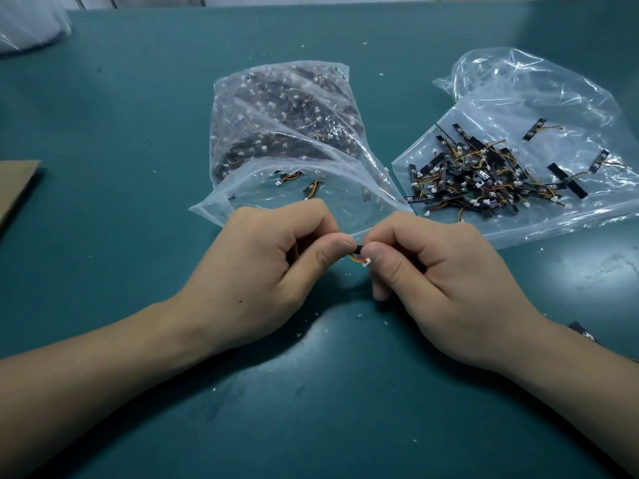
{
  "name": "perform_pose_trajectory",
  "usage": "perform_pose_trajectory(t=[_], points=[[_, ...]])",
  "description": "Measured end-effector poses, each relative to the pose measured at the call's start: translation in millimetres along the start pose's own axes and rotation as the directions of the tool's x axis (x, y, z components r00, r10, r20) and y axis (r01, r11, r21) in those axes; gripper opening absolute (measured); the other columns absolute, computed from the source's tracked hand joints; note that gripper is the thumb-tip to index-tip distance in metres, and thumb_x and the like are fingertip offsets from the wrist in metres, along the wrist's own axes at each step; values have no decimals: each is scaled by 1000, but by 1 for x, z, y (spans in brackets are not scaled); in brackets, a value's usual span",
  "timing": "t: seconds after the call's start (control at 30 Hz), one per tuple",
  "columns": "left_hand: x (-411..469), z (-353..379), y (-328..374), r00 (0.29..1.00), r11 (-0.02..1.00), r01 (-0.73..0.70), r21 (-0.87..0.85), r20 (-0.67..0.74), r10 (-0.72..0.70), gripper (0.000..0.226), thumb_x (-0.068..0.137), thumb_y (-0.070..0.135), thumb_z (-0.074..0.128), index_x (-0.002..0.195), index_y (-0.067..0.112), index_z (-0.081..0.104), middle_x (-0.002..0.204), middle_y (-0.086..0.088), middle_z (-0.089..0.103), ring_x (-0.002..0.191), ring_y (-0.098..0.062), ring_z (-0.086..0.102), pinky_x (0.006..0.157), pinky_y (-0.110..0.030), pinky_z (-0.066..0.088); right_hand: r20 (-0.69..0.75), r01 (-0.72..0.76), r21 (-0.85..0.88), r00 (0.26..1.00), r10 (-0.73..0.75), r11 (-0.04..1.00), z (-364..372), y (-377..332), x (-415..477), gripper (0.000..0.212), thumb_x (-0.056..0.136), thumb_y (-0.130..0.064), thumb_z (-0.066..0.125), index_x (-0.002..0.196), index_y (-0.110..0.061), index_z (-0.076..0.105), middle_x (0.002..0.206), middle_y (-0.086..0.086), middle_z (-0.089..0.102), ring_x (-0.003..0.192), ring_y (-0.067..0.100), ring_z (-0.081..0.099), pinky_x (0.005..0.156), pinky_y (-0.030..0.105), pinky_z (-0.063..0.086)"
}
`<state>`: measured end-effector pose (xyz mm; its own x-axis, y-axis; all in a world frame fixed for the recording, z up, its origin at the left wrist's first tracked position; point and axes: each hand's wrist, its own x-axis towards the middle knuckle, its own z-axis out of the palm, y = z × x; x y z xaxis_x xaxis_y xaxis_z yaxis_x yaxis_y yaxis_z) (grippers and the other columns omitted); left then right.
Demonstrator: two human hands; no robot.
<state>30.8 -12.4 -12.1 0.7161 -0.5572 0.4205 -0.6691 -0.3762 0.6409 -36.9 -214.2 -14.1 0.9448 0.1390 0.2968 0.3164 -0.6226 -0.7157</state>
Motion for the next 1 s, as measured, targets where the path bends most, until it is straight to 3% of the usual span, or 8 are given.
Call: perform_pose_trajectory(t=[0.13, 0.3, 0.43, 0.6, 0.77, 1.0], points=[[0, -3, 3, 999, 996, -1, -86, 37, 4, 22, 99, 32, 57, 82, 18, 62, 55, 14, 46, 49, -6, 44, 53, -9, 30, -29, -14, 30, 999, 14, 999, -1, 0, 0, 16, 103, -26, 58, 88, -26, 65, 64, -8, 65, 55, 8, 57, 56, 11, 36], [-1, -3, 3, 999, 999, 4, -39, 41, -2, 13, 93, 16, 62, 80, 18, 60, 54, 12, 48, 47, -9, 46, 51, -12, 31, -16, -36, 25, 999, 36, 999, 0, -1, 1, 18, 102, -29, 57, 85, -28, 62, 64, -8, 66, 55, 12, 57, 55, 15, 38], [-1, -3, 4, 999, 999, 1, -42, 49, 1, 13, 93, 16, 63, 81, 18, 61, 55, 12, 49, 47, -12, 46, 50, -14, 32, -11, -39, 46, 999, 40, 998, -1, -3, 1, 19, 101, -28, 57, 83, -27, 61, 63, -6, 66, 53, 13, 56, 53, 17, 38], [-1, -4, 5, 996, 998, -38, -52, 73, 42, 14, 92, 21, 59, 79, 18, 61, 55, 9, 49, 48, -16, 46, 47, -22, 35, 11, -19, 46, 1000, 18, 999, -1, -3, 0, 18, 98, -26, 60, 80, -23, 63, 59, 1, 61, 51, 19, 50, 50, 32, 40], [-1, -4, 5, 996, 998, -46, -51, 73, 50, 14, 91, 14, 64, 77, 16, 61, 55, 10, 49, 48, -16, 47, 48, -21, 36, 13, -9, 56, 1000, 8, 998, -3, -4, -1, 19, 97, -23, 61, 79, -22, 62, 58, -1, 59, 51, 16, 51, 50, 22, 36], [-1, -7, 6, 986, 991, -104, -82, 120, 113, 14, 89, 20, 59, 75, 16, 60, 56, 9, 50, 49, -13, 46, 51, -16, 34, 60, 19, 98, 998, -25, 995, -4, -4, -2, 21, 97, -26, 59, 76, -21, 58, 58, -1, 57, 50, 17, 53, 49, 25, 39]])
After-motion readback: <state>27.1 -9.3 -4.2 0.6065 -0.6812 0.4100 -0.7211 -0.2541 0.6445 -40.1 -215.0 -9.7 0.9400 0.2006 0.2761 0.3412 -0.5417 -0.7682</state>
